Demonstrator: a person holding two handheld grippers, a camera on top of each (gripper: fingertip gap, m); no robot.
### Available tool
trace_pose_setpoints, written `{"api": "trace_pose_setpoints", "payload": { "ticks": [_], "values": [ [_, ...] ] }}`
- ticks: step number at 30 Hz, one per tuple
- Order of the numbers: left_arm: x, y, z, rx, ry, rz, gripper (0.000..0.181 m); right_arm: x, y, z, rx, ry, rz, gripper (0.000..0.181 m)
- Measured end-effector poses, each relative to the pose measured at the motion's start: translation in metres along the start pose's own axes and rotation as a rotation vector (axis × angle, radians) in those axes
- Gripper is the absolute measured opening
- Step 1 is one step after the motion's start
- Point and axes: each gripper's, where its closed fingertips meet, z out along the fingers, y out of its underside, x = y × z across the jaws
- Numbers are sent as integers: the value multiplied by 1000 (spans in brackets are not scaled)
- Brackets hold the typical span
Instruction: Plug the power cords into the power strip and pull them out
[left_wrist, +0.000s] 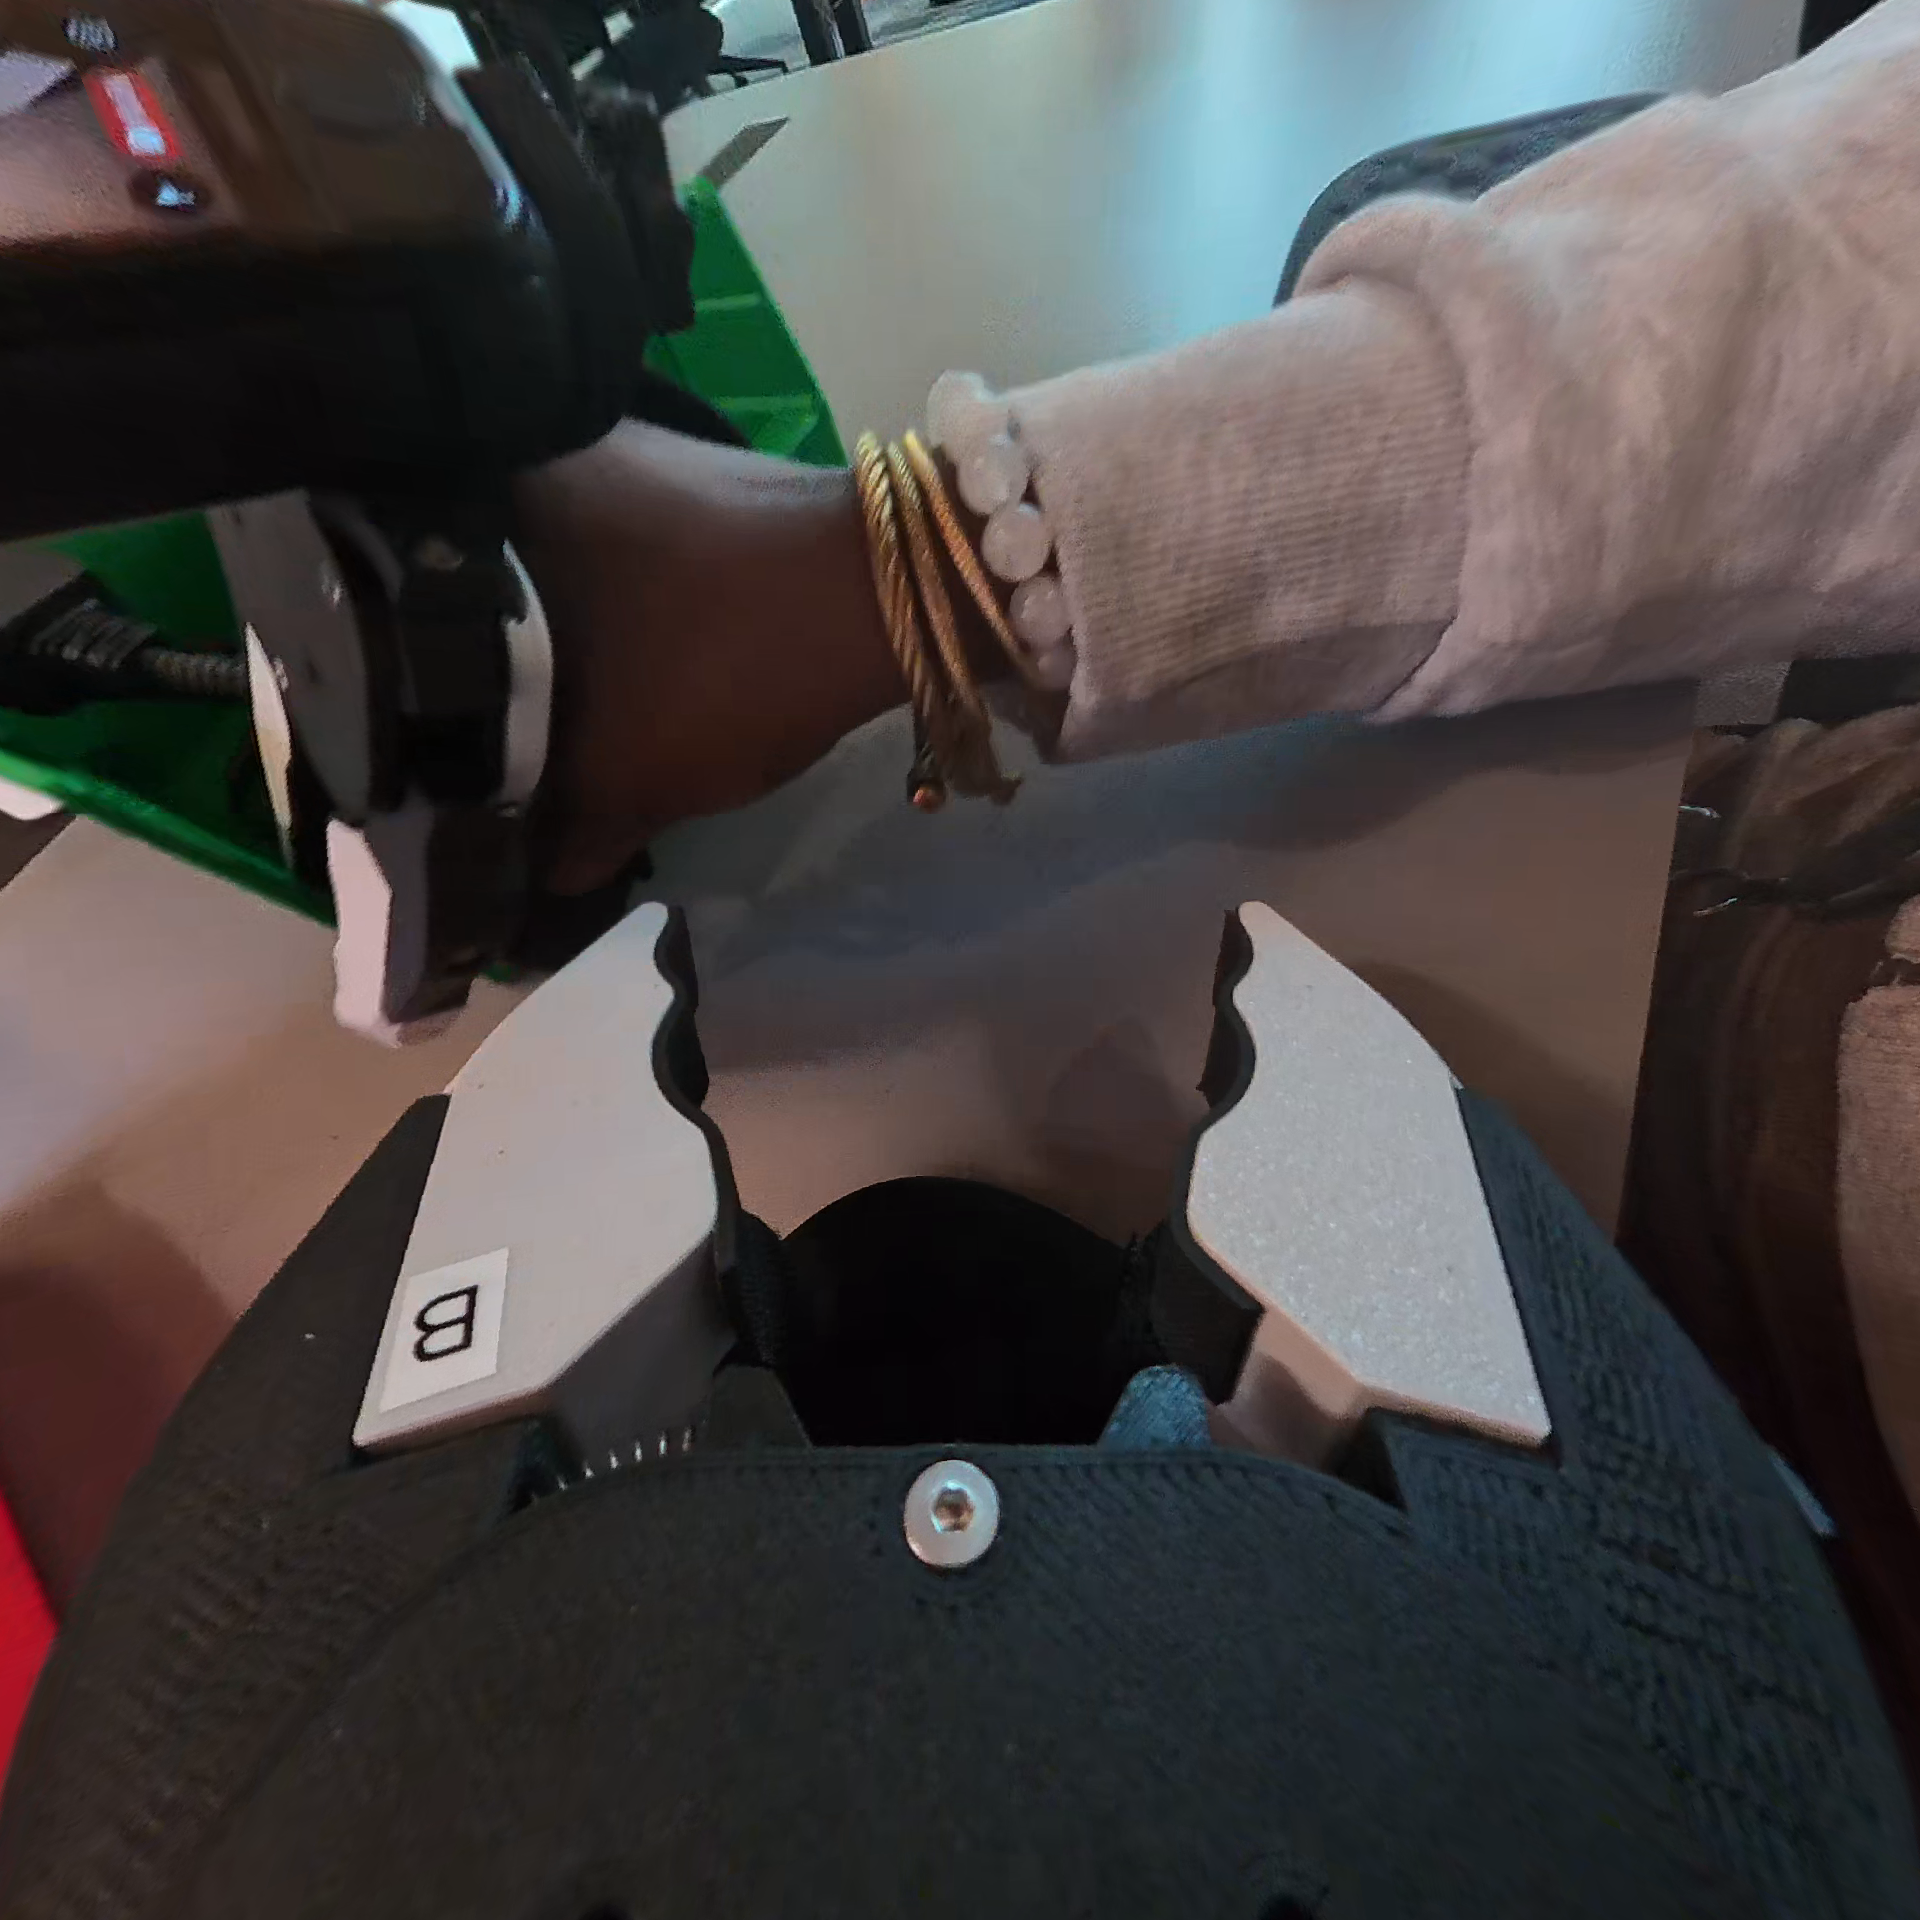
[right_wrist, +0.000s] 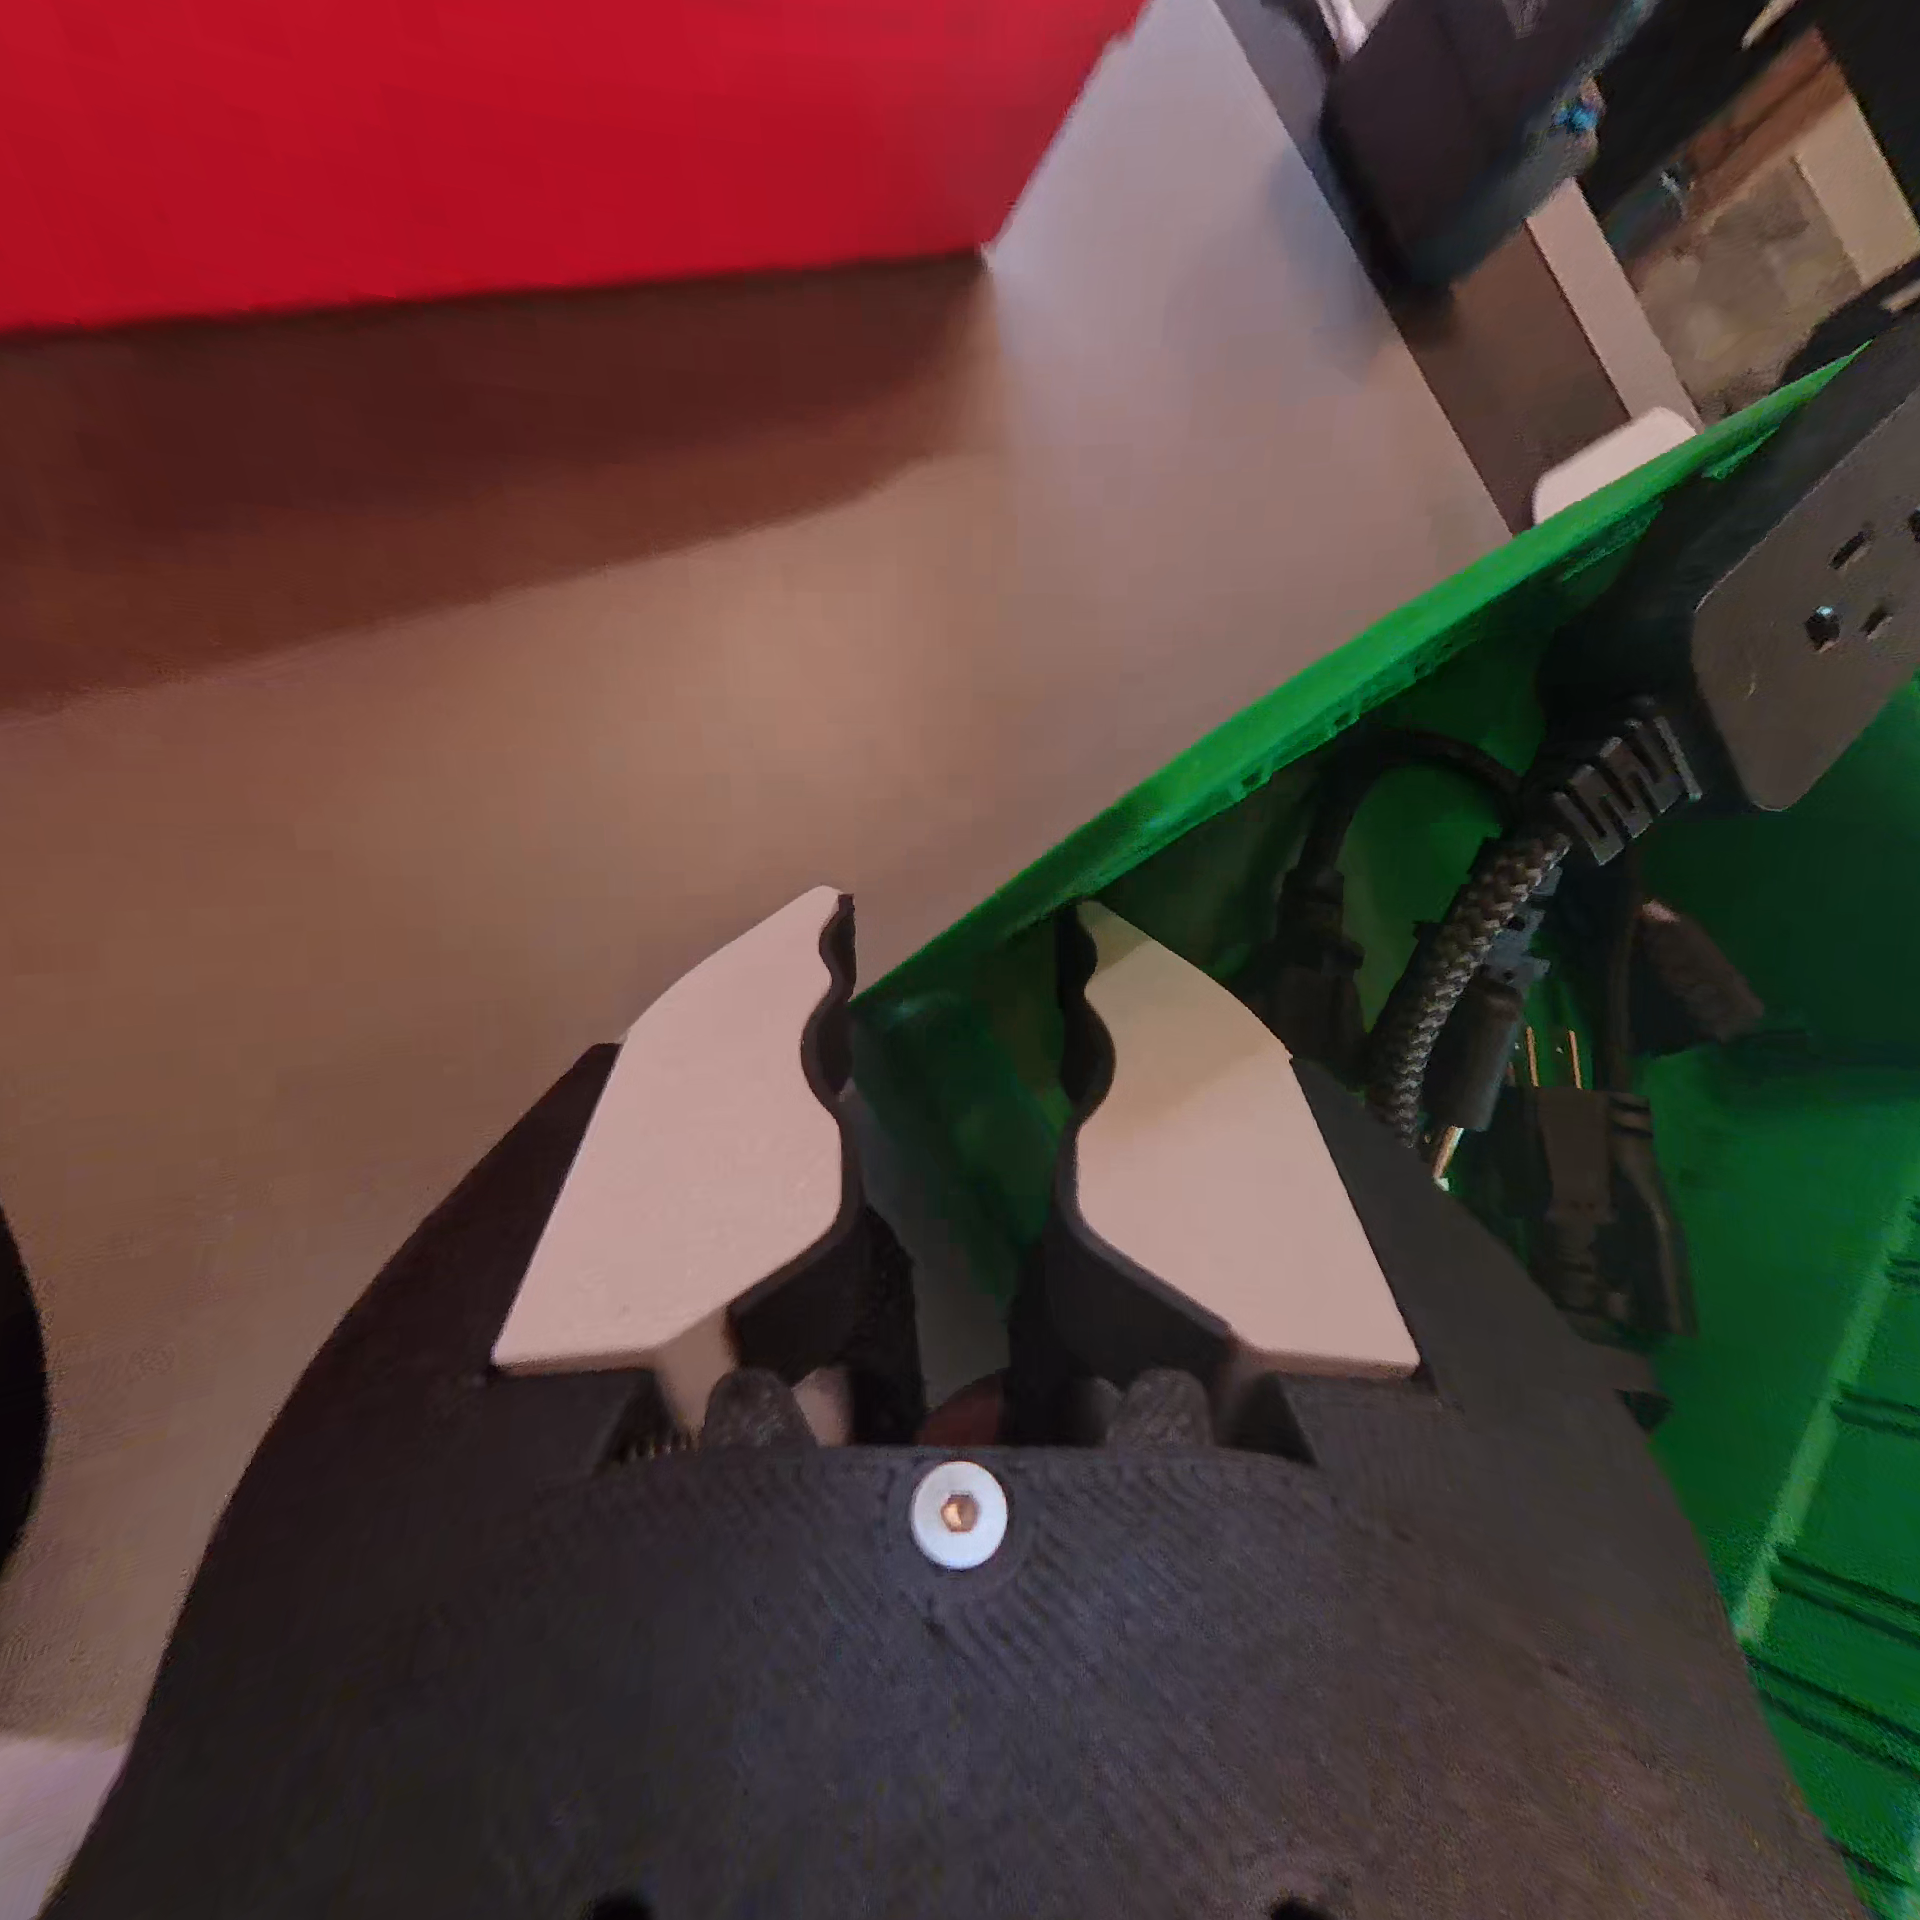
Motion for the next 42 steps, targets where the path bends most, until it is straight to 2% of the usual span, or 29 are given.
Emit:
{"api": "trace_pose_setpoints", "payload": {
  "ticks": [10, 17, 19, 21, 25, 26, 28, 30, 33, 36, 39, 42],
  "values": [
    [1, -4, -3, 39, 0, 9, 93, -25, -38, 23, 94, -77, -97, 39],
    [1, -4, -3, 39, 0, 20, 93, -37, -47, 26, 144, -157, -159, 41],
    [2, -4, -4, 41, -3, 28, 93, -44, -50, 17, 233, -224, -101, 50],
    [3, -4, -3, 42, -6, 40, 93, -47, -58, 0, 362, -312, 48, 64],
    [4, -3, -2, 30, -9, 60, 92, -18, -68, -26, 549, -349, 370, 108],
    [4, -3, -2, 29, -10, 60, 92, -8, -69, -31, 603, -330, 428, 123],
    [3, -3, -2, 30, -11, 57, 92, 11, -66, -38, 675, -243, 503, 133],
    [3, -4, -3, 37, -13, 52, 92, 25, -57, -39, 672, -114, 519, 143],
    [0, -6, -5, 58, -32, 46, 92, 29, -51, -43, 656, -14, 443, 146],
    [-8, -20, -18, 155, -113, 47, 92, 21, -59, -52, 704, -55, 451, 146],
    [-23, -38, -48, 284, -209, -28, 92, 13, -65, -58, 734, -125, 493, 146],
    [-56, -40, -87, 320, -350, -240, 88, 7, -65, -56, 707, -154, 503, 146]
  ]
}}
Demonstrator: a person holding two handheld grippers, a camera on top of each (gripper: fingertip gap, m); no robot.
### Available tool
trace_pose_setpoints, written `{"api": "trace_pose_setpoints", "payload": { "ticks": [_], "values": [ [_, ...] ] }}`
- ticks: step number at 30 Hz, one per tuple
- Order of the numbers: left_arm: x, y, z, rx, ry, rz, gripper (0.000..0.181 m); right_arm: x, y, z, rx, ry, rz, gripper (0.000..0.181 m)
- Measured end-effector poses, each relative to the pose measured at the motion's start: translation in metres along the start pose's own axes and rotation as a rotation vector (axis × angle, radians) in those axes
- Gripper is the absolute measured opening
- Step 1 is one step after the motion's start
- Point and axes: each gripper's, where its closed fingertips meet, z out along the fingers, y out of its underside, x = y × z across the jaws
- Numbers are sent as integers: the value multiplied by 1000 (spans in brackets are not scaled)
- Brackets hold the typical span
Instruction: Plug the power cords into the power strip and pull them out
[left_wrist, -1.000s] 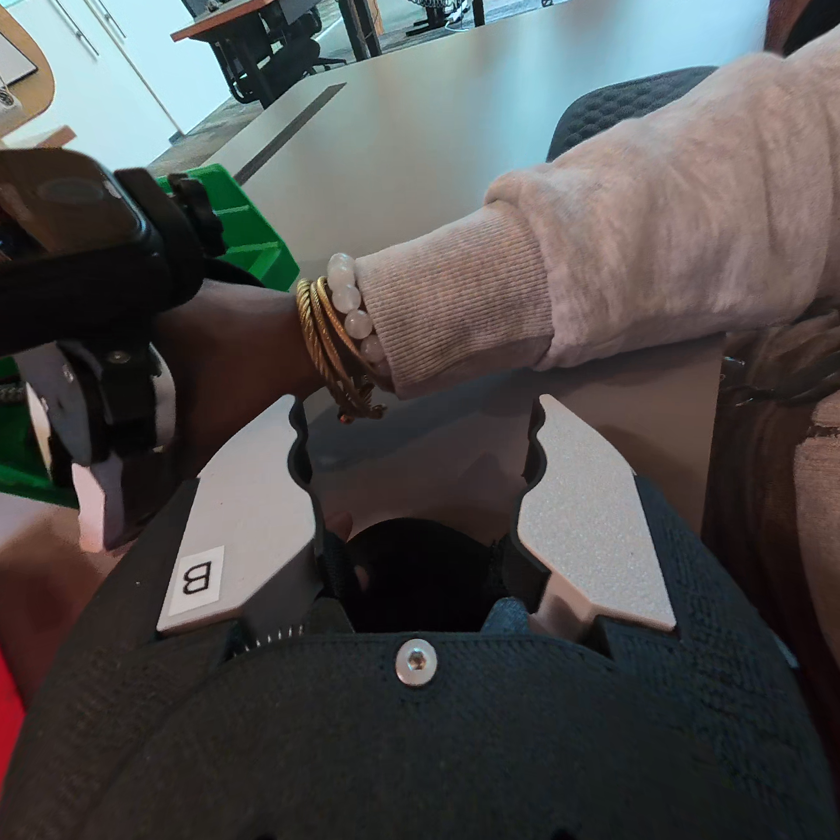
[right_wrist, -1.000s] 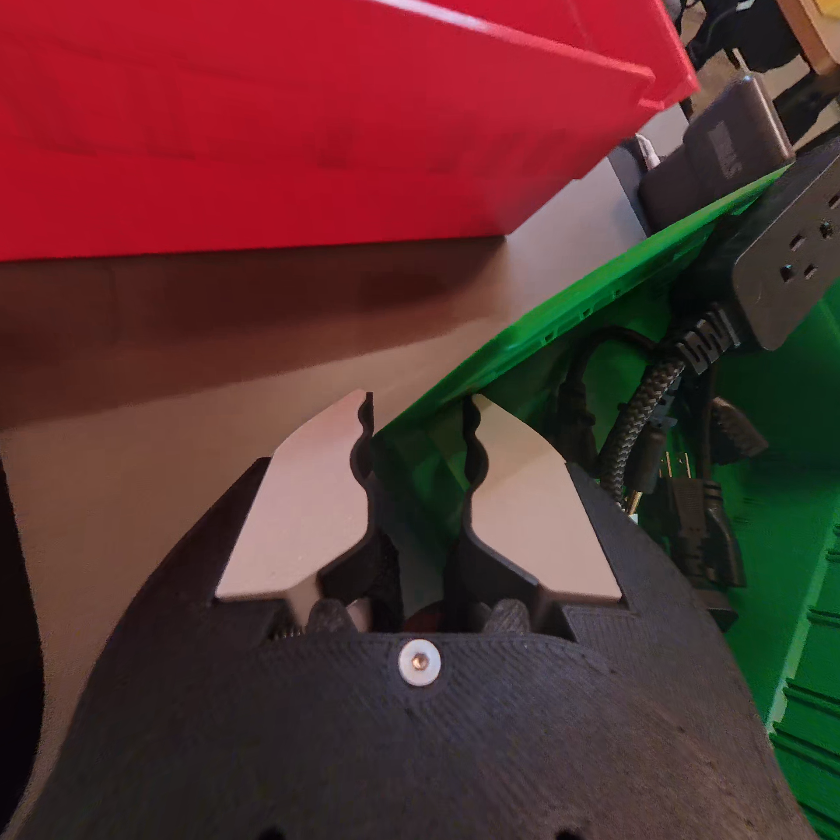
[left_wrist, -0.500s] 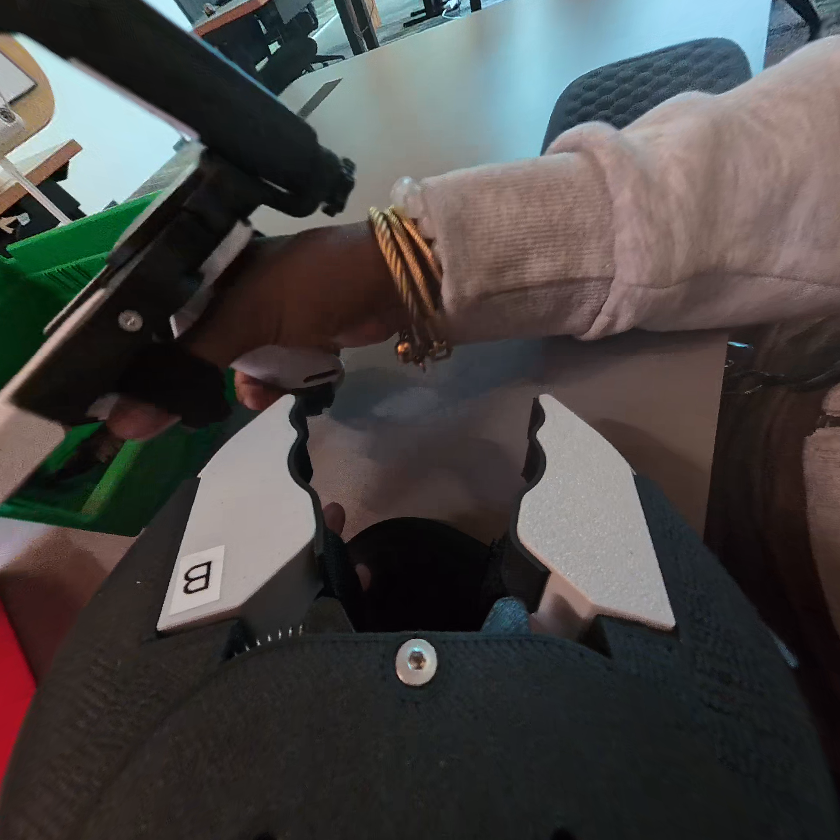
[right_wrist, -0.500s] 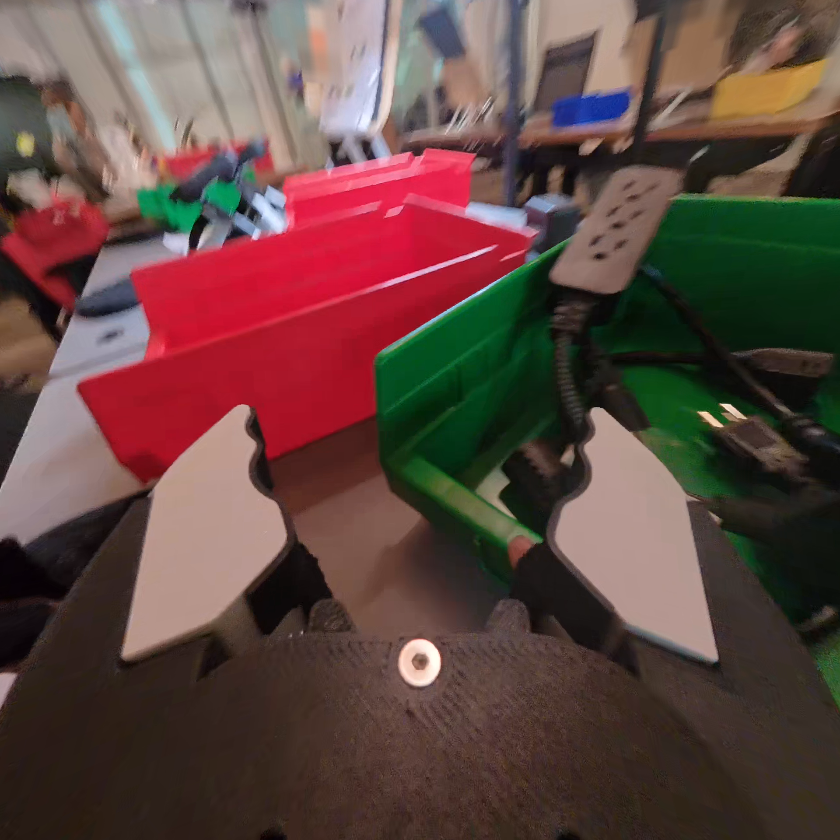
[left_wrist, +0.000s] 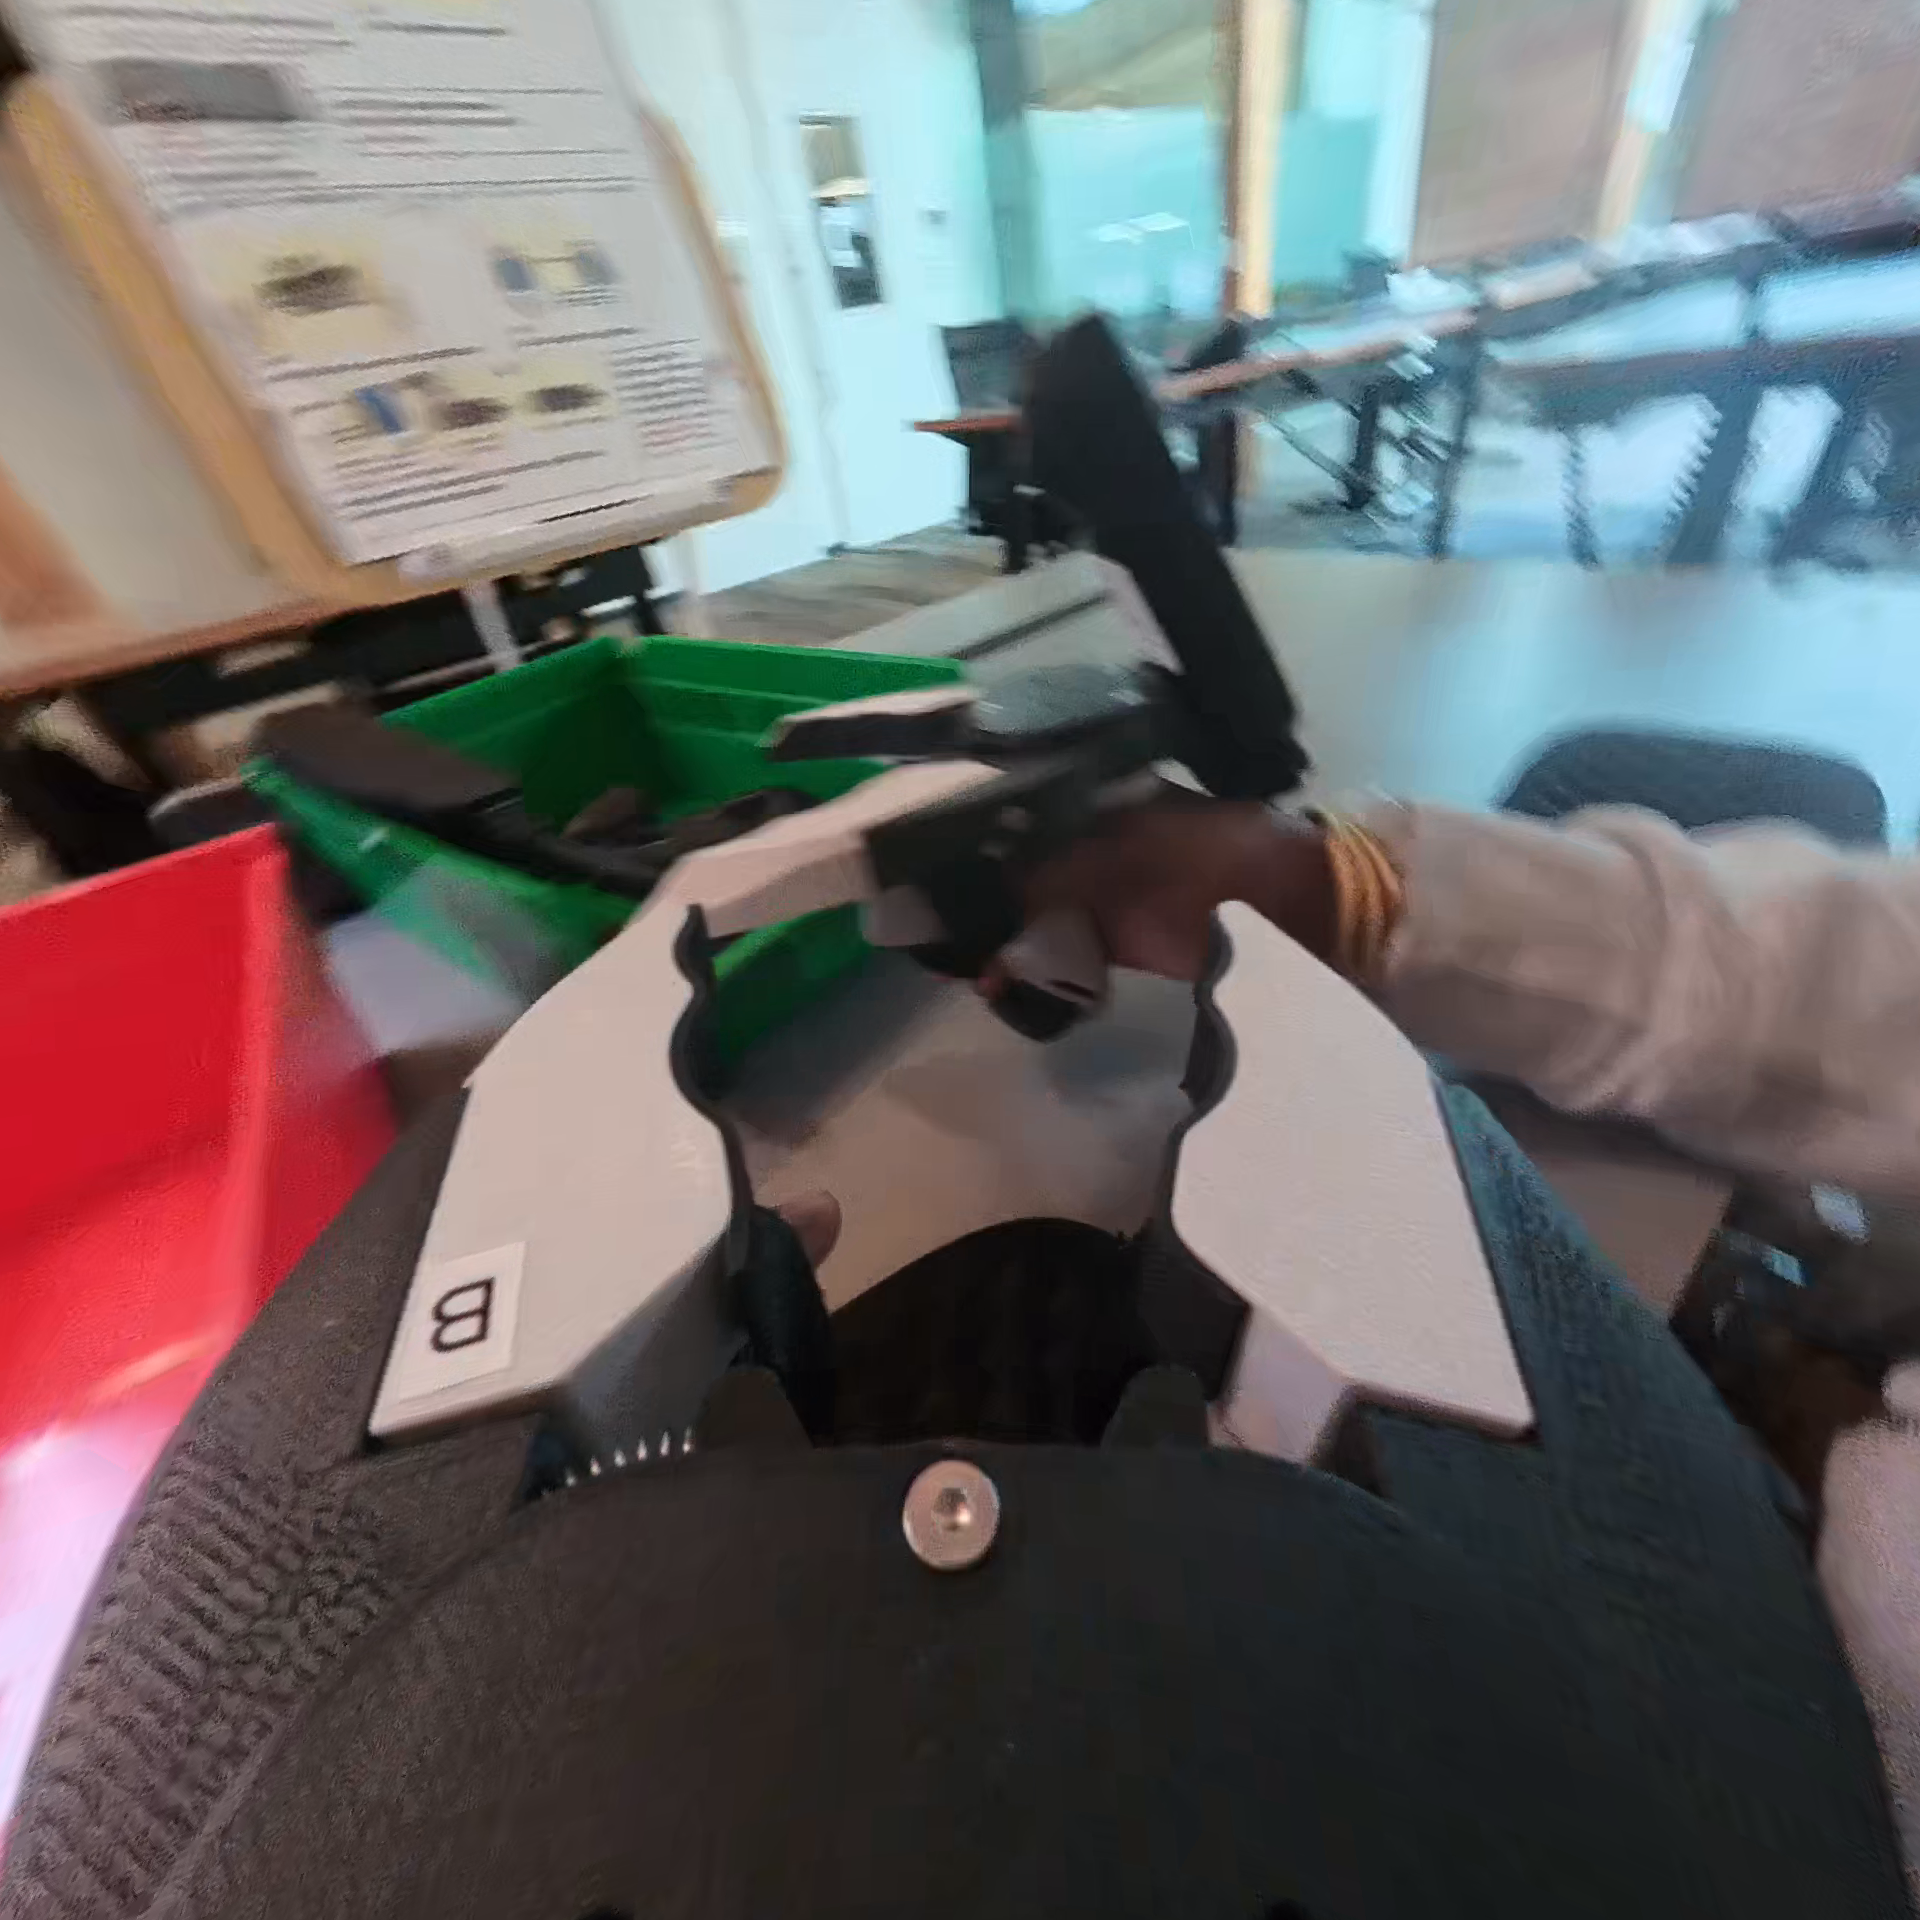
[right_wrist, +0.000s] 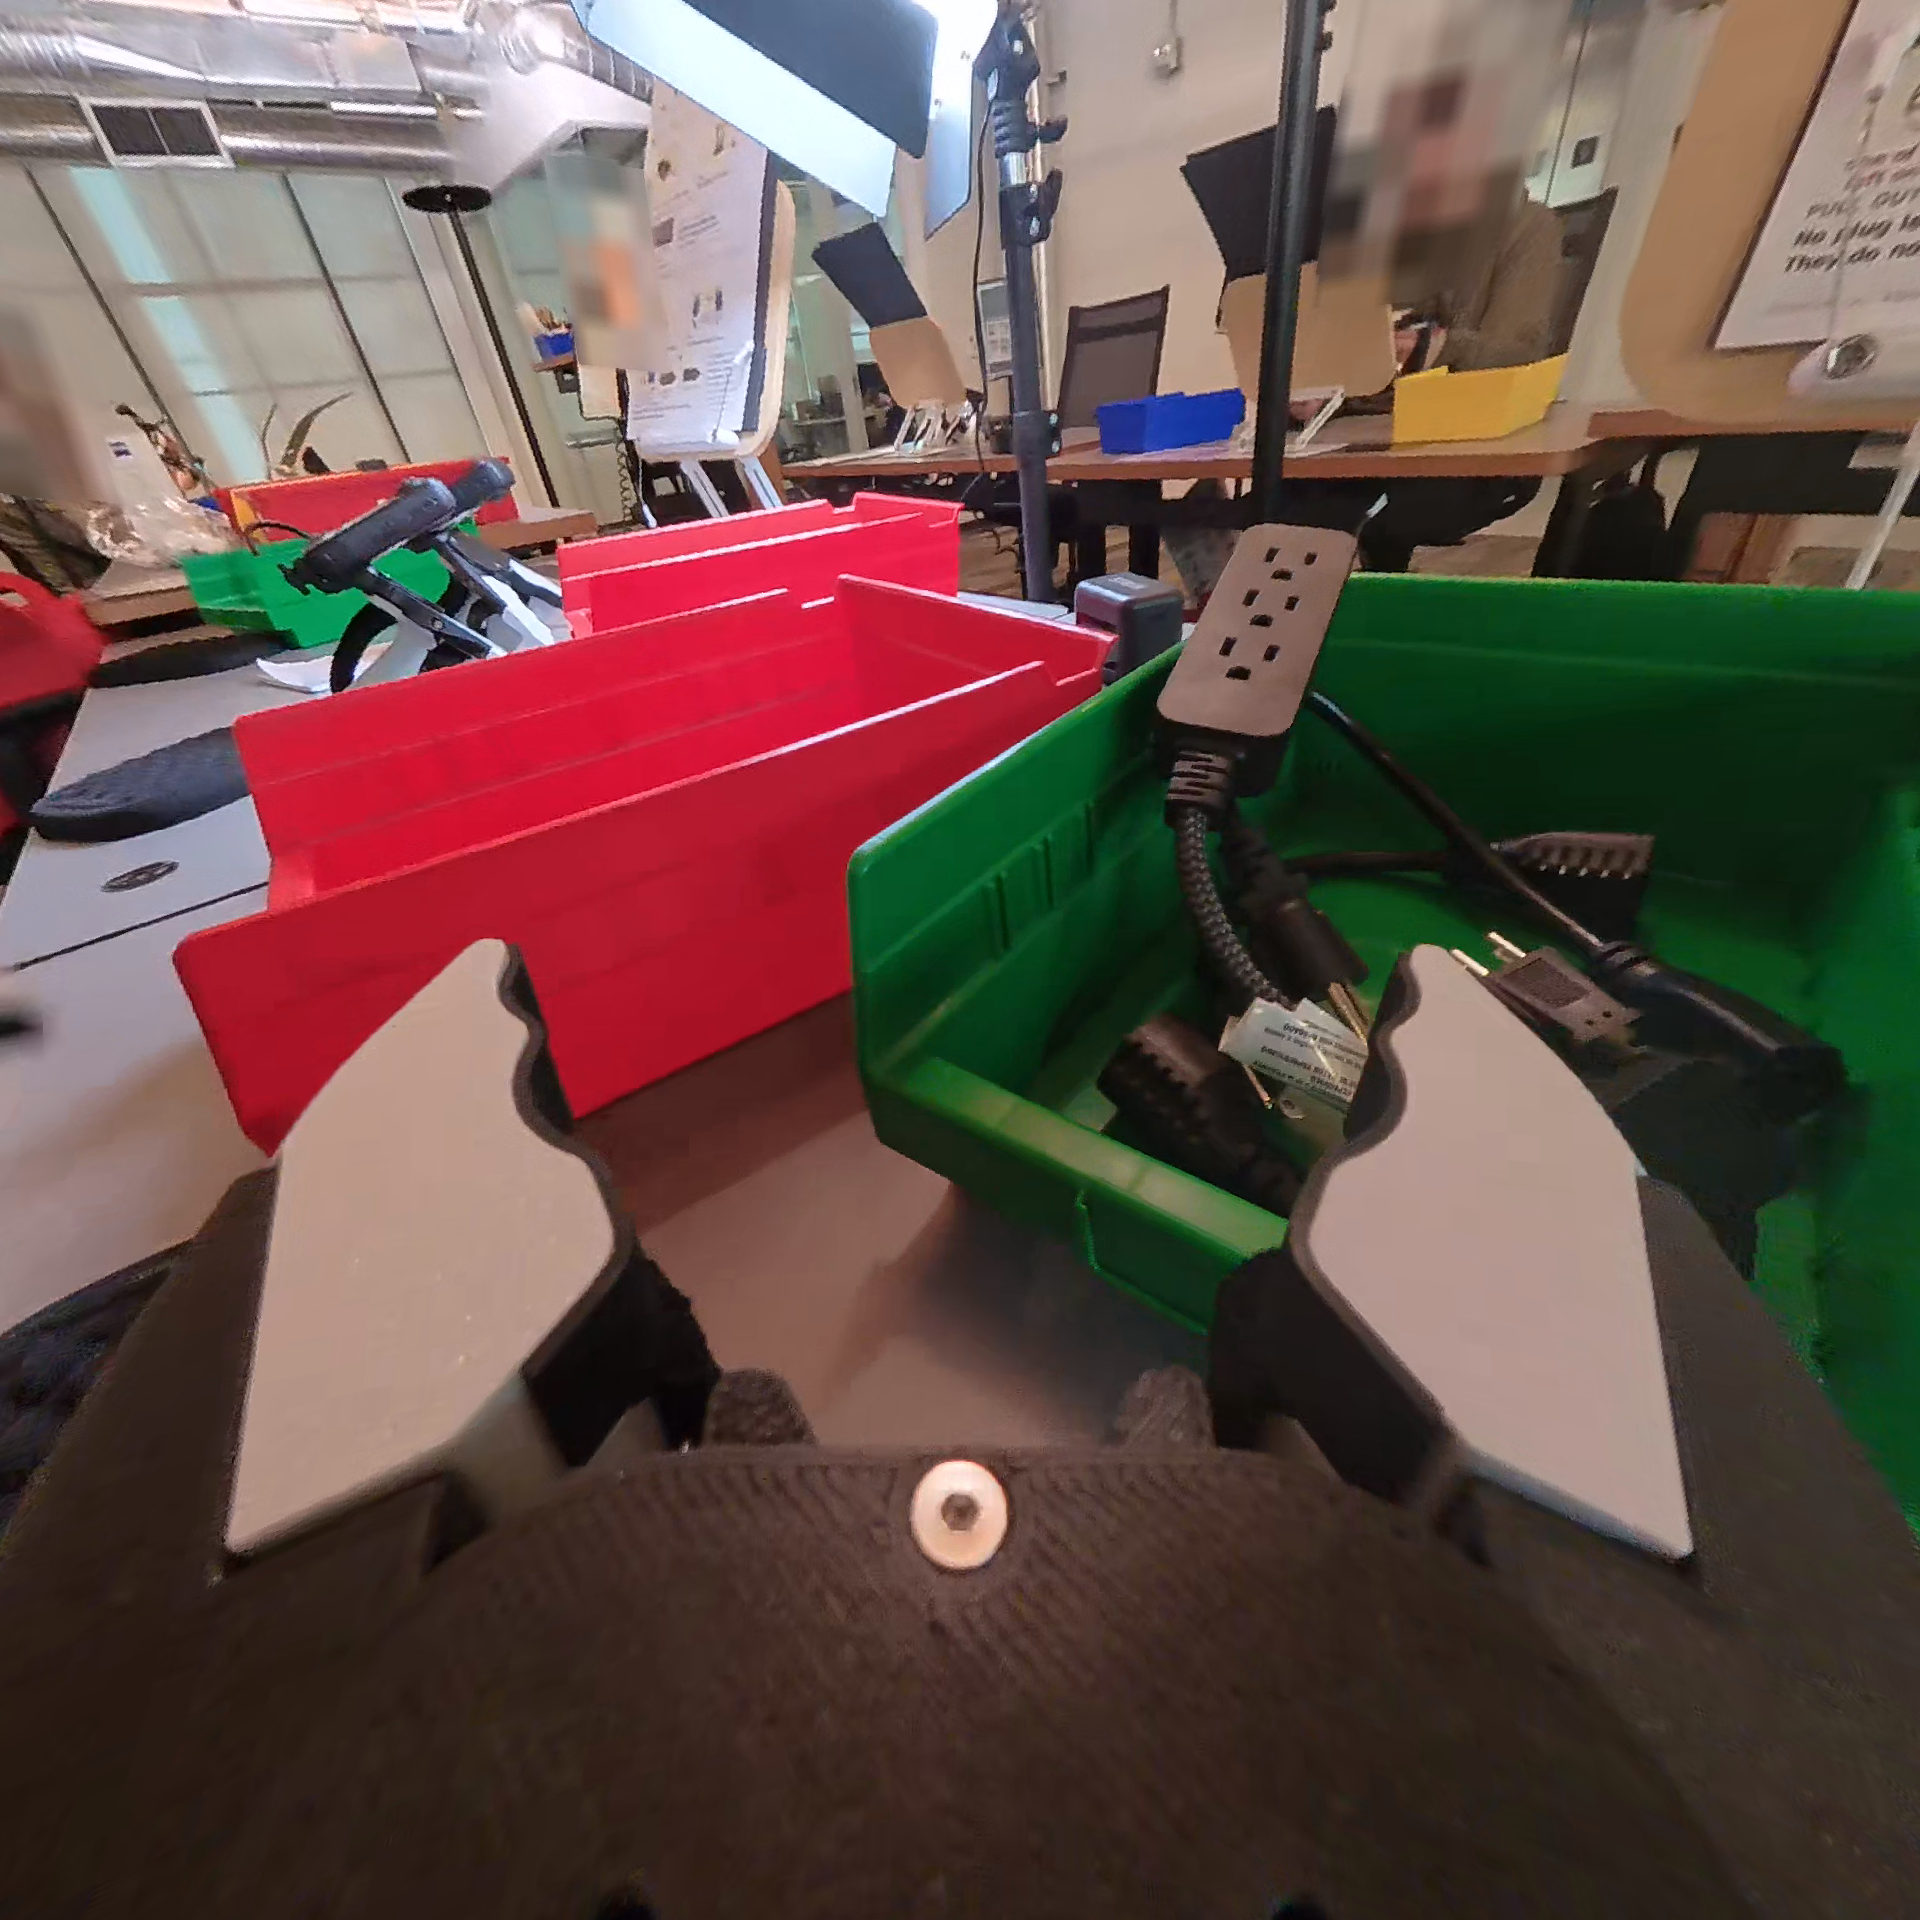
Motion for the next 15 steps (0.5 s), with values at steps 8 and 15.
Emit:
{"api": "trace_pose_setpoints", "payload": {
  "ticks": [8, 15],
  "values": [
    [-60, -23, -50, 115, -260, -138, 78, 3, -7, -1, 56, -14, 217, 146],
    [-27, 2, -18, -16, -116, -195, 91, -5, -6, -1, 36, -55, 193, 146]
  ]
}}
